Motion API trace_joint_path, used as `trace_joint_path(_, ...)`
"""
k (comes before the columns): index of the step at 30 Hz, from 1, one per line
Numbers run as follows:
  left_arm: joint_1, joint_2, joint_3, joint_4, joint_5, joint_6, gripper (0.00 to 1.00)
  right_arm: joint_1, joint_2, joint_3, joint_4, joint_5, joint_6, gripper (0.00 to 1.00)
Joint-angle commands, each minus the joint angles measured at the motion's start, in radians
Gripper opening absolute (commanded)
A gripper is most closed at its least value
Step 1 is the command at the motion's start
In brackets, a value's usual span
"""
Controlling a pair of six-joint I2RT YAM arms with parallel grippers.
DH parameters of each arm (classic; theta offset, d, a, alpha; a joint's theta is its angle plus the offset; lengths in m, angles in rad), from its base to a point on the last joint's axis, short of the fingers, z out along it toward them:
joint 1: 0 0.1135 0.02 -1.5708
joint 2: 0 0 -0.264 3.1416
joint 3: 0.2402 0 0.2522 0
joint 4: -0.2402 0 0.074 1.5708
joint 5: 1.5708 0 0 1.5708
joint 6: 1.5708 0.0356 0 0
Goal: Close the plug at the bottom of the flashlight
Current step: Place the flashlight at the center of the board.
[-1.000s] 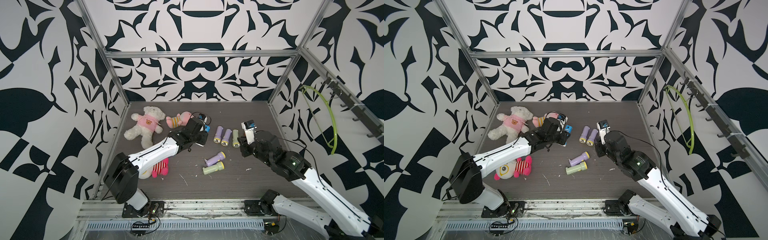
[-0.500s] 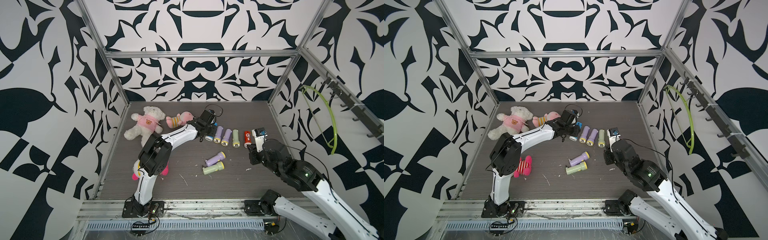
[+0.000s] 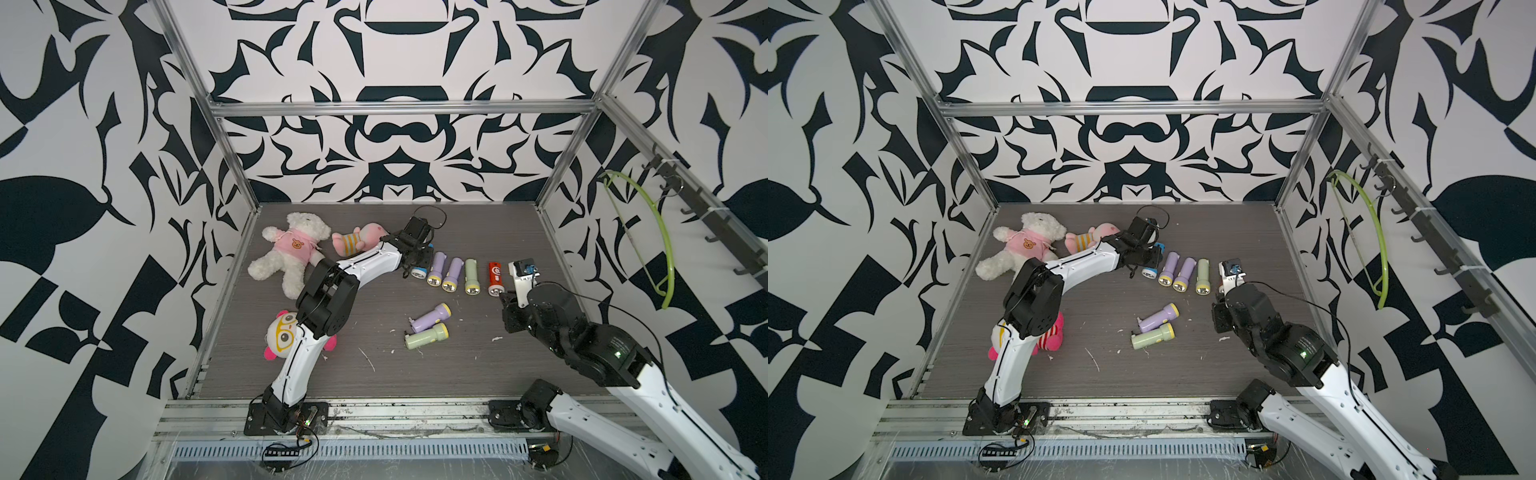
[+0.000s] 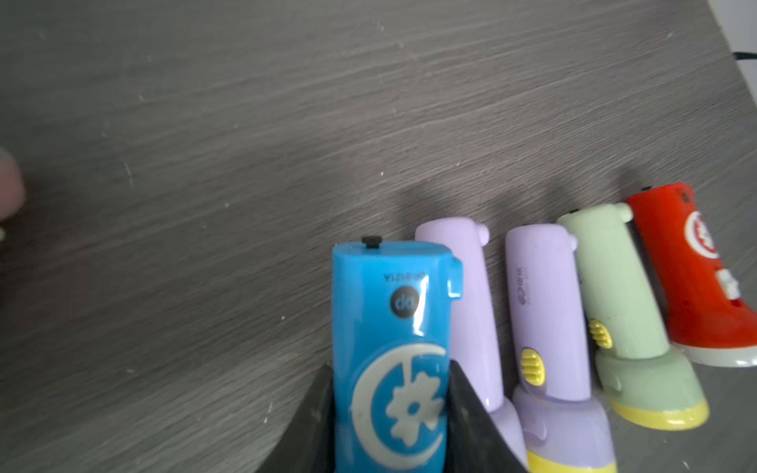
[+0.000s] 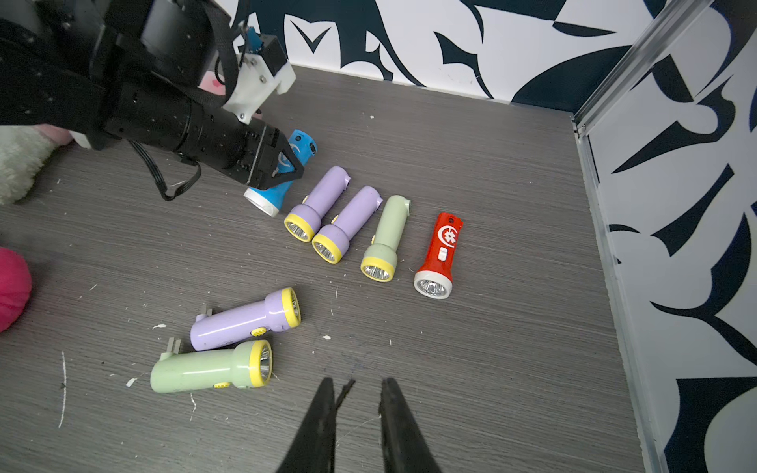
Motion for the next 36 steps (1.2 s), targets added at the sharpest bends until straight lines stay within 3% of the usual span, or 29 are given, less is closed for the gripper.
trace_joint_path(1, 0.01, 0.019, 0.026, -0.011, 0.006, -0.019, 0.15, 0.003, 0.011, -0.002, 0.016, 0.03, 0.015, 0.23)
trace_joint_path(5, 0.016, 0.033, 0.032, -0.01, 0.002, -0.024, 0.18, 0.003, 0.02, -0.007, 0.026, 0.031, 0.015, 0.23)
trace_joint_path(12, 0.025, 0.067, 0.063, -0.02, 0.001, -0.033, 0.31, 0.002, 0.029, -0.011, 0.031, 0.038, 0.014, 0.23)
trace_joint_path(18, 0.028, 0.09, 0.075, -0.022, 0.008, -0.039, 0.33, 0.003, 0.025, -0.017, 0.031, 0.048, 0.013, 0.24)
trace_joint_path(26, 0.042, 0.101, 0.072, -0.01, 0.038, -0.072, 0.51, 0.003, 0.026, -0.03, 0.032, 0.054, 0.014, 0.28)
trace_joint_path(36, 0.047, 0.075, 0.055, -0.004, 0.05, -0.072, 0.5, 0.003, 0.028, -0.029, 0.033, 0.059, 0.014, 0.3)
